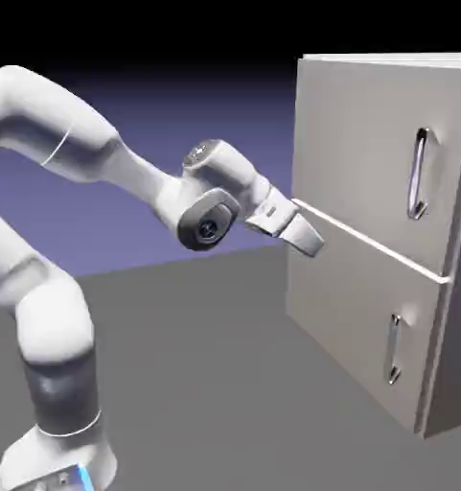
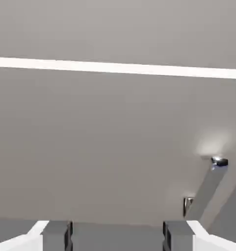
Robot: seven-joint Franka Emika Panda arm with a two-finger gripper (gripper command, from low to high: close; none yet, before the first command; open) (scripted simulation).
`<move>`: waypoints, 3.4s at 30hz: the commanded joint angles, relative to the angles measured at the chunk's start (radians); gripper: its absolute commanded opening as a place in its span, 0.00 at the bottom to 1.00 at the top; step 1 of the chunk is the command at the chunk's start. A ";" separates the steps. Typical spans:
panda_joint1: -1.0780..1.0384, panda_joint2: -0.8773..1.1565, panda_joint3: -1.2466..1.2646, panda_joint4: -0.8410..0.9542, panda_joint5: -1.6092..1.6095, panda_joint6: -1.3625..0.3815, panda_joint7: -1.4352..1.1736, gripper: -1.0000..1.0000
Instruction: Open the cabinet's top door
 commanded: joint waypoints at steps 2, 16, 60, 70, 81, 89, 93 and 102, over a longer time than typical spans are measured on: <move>0.033 -0.009 -0.035 0.020 -0.087 -0.003 0.065 0.50; 0.262 -0.069 -0.280 0.159 -0.696 -0.025 0.523 0.50; 0.983 -0.259 -1.049 0.597 -2.610 -0.095 1.962 0.50; 1.214 -0.230 -1.228 0.761 -2.756 -0.106 2.068 0.50; 0.943 -0.194 -1.022 0.554 -2.643 -0.228 2.068 0.00; 0.653 -0.197 -0.770 0.368 -2.507 -0.316 2.068 0.00; 0.508 -0.212 -0.634 0.287 -2.428 -0.346 2.068 0.00; 0.184 -0.280 -0.310 0.137 -2.222 -0.363 2.068 0.00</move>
